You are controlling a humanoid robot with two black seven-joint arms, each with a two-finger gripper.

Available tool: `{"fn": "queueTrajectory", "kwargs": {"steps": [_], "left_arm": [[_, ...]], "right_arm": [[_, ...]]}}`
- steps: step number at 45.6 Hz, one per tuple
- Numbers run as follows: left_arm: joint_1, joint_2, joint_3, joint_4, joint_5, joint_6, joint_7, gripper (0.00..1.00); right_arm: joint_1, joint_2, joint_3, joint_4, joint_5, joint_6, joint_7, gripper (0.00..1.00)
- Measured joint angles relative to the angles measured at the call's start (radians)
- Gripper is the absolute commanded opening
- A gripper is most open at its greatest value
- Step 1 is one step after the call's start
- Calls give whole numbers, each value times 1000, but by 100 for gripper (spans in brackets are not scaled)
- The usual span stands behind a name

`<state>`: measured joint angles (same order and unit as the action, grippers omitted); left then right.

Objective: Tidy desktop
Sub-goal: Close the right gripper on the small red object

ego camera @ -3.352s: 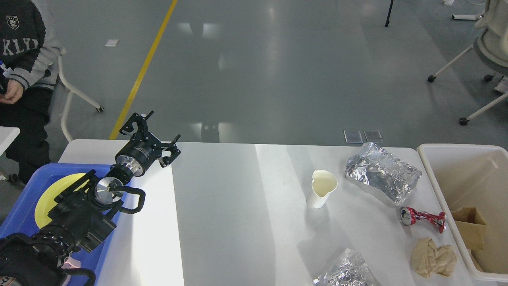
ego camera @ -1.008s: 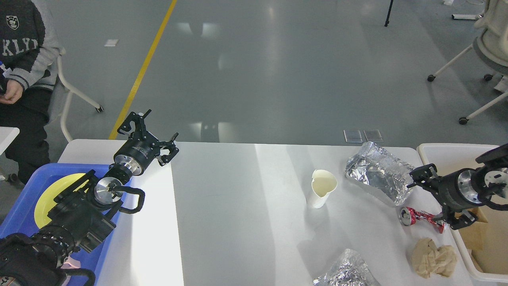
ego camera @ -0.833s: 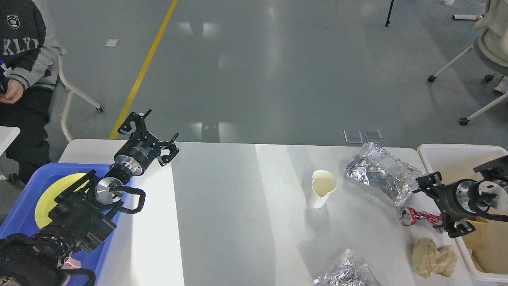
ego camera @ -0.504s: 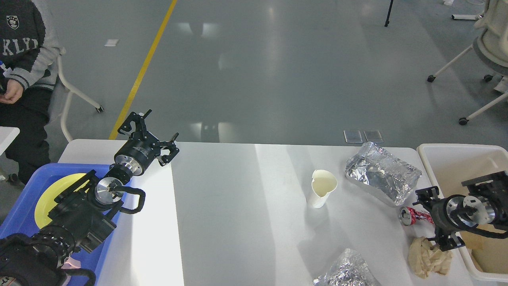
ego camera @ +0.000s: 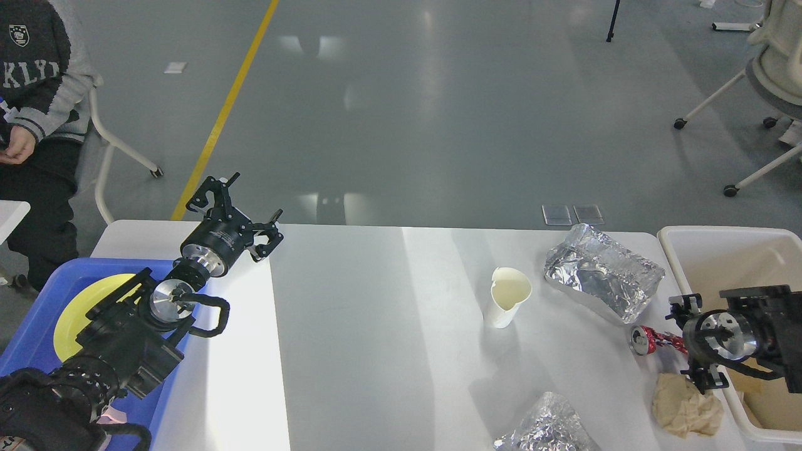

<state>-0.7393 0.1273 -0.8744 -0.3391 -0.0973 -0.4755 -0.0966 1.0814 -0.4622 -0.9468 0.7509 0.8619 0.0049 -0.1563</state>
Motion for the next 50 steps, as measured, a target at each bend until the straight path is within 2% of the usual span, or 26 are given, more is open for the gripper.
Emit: {"fn": "queueTrajectory", "kwargs": {"steps": [17,30,33,37,42,50], "left_arm": [[0,0,0,0,0,0,0,99],[0,0,0,0,0,0,0,99],[0,0,0,-1,0,0,0,99],[0,0,0,-1,0,0,0,99],[0,0,0,-1,0,0,0,99],[0,0,0,-1,0,0,0,99]], "right_arm": [[-47,4,103,-40,0,-35,-3,68],[-86,29,149,-87,0,-79,-3,54],[-94,34,155,-95,-1,-88,-3,47],[-100,37,164,-100,-1,-92,-3,23],[-101,38,167,-99,-1,-90,-3,0],[-95,43,167,-84,-4,-83,-3,0]]}}
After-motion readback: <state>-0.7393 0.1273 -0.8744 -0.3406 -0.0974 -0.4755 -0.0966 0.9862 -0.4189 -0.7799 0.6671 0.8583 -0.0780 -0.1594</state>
